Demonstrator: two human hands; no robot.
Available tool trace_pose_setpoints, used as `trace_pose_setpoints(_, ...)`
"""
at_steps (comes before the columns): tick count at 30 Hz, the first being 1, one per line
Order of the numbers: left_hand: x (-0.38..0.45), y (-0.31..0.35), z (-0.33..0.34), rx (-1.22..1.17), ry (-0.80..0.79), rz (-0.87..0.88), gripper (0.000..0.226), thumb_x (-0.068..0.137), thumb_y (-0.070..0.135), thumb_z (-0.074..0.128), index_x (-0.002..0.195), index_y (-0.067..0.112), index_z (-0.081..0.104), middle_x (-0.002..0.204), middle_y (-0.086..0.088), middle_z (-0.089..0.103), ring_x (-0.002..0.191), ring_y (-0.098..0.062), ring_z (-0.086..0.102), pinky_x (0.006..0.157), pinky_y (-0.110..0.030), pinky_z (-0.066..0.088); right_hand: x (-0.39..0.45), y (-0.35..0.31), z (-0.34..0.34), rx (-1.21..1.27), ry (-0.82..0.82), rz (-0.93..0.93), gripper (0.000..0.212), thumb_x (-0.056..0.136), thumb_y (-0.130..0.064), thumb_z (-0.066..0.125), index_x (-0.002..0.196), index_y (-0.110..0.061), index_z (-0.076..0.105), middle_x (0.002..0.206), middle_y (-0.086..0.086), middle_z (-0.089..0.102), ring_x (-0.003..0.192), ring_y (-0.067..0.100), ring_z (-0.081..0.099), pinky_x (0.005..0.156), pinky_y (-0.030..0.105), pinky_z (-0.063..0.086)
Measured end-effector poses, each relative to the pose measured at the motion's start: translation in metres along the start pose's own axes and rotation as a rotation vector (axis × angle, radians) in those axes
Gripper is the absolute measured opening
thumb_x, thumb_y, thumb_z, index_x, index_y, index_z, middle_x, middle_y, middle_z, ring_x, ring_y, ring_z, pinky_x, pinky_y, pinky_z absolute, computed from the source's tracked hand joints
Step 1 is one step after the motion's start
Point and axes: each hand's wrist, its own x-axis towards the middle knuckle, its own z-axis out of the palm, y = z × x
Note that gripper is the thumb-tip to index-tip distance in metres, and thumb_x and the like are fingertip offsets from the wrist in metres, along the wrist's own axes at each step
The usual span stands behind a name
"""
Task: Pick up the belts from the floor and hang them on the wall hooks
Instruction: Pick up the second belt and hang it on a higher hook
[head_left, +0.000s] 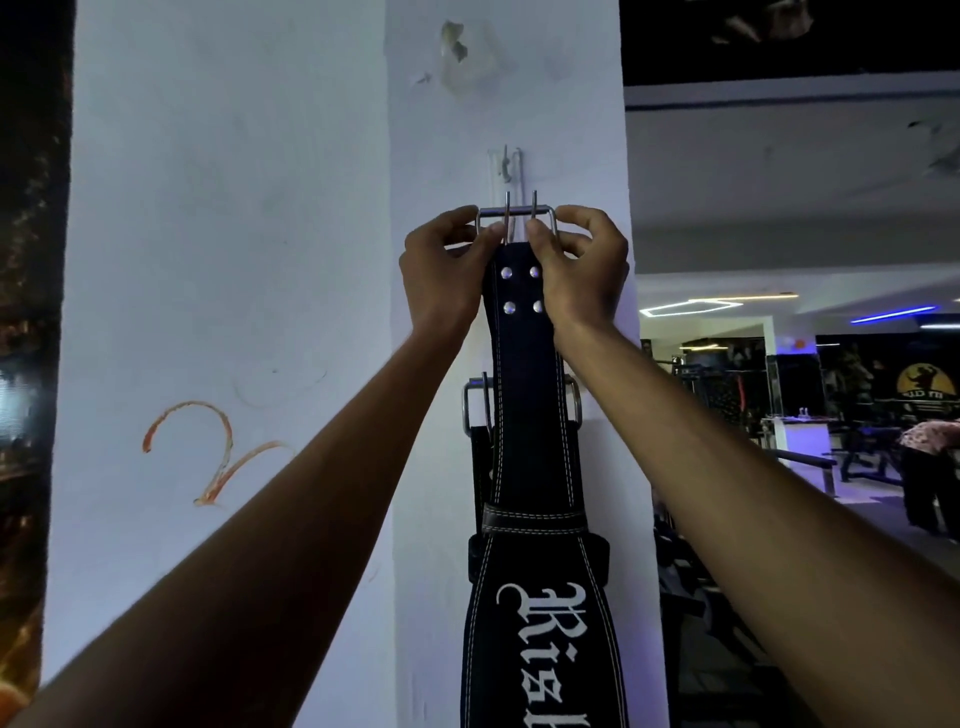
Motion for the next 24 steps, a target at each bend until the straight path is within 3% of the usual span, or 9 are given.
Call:
trace_pose_setpoints(6, 0.004, -0.008, 0.004, 0.018, -0.018, 0.01, 0.052, 0.079, 0.036, 0.08, 0.125, 0.012, 0.07, 0.106, -0.002, 0.076, 0.092, -0.02, 0.077, 0.09, -0.047, 0.061, 0.005, 0.007, 0.006, -0.012, 0.003, 0.009, 0.029, 0.084, -0.028, 0.074, 0.11, -0.019, 0.063, 0.084, -0.003, 0.073, 0.065, 0.007, 0.067, 0.066, 0.025, 0.054)
trace_pose_setpoints(9, 0.006, -0.009, 0.004, 0.044, -0.063, 0.019, 0.058, 0.082, 0.036, 0.081, 0.132, 0.012, 0.066, 0.103, 0.01, 0.073, 0.09, -0.002, 0.074, 0.093, -0.025, 0.058, 0.006, 0.007, 0.009, -0.012, 0.008, 0.011, 0.028, 0.084, -0.029, 0.074, 0.107, -0.021, 0.061, 0.082, -0.004, 0.072, 0.066, 0.006, 0.067, 0.072, 0.031, 0.057)
trace_pose_setpoints(12, 0.012, -0.01, 0.006, 0.057, -0.07, 0.021, 0.054, 0.084, 0.033, 0.08, 0.131, 0.009, 0.066, 0.107, 0.013, 0.071, 0.084, 0.018, 0.064, 0.083, -0.002, 0.047, 0.009, 0.007, 0.013, -0.017, 0.013, 0.026, 0.026, 0.083, -0.03, 0.074, 0.104, -0.023, 0.061, 0.081, -0.005, 0.071, 0.073, 0.011, 0.069, 0.081, 0.039, 0.058)
trace_pose_setpoints(16, 0.012, -0.006, 0.01, 0.013, -0.042, -0.027, 0.047, 0.084, 0.03, 0.08, 0.123, 0.007, 0.07, 0.124, 0.001, 0.072, 0.112, -0.006, 0.066, 0.1, -0.021, 0.048, 0.013, 0.006, 0.012, -0.014, -0.004, 0.051, 0.029, 0.083, -0.029, 0.075, 0.107, -0.019, 0.062, 0.086, 0.001, 0.073, 0.069, 0.011, 0.069, 0.077, 0.038, 0.06)
trace_pose_setpoints(20, 0.011, -0.01, 0.011, -0.077, -0.059, -0.098, 0.043, 0.079, 0.029, 0.082, 0.116, 0.008, 0.074, 0.083, 0.005, 0.076, 0.083, -0.008, 0.07, 0.097, -0.036, 0.056, 0.013, 0.009, 0.009, 0.005, -0.016, 0.076, 0.03, 0.081, -0.029, 0.076, 0.105, -0.018, 0.062, 0.084, 0.004, 0.074, 0.067, 0.014, 0.07, 0.069, 0.036, 0.06)
trace_pose_setpoints(22, 0.008, -0.013, 0.011, -0.117, -0.057, -0.12, 0.034, 0.078, 0.027, 0.082, 0.106, 0.009, 0.078, 0.085, 0.002, 0.078, 0.087, -0.01, 0.071, 0.102, -0.045, 0.056, 0.011, 0.011, 0.008, 0.008, -0.016, 0.089, 0.029, 0.079, -0.029, 0.077, 0.102, -0.019, 0.062, 0.083, 0.005, 0.074, 0.067, 0.016, 0.07, 0.07, 0.037, 0.06)
trace_pose_setpoints(24, 0.003, -0.015, 0.011, -0.141, -0.039, -0.148, 0.035, 0.076, 0.028, 0.082, 0.105, 0.009, 0.079, 0.102, -0.008, 0.08, 0.1, -0.018, 0.074, 0.104, -0.047, 0.054, 0.009, 0.013, 0.008, 0.008, -0.023, 0.102, 0.028, 0.077, -0.03, 0.078, 0.099, -0.021, 0.061, 0.082, 0.005, 0.074, 0.067, 0.017, 0.071, 0.07, 0.039, 0.061)
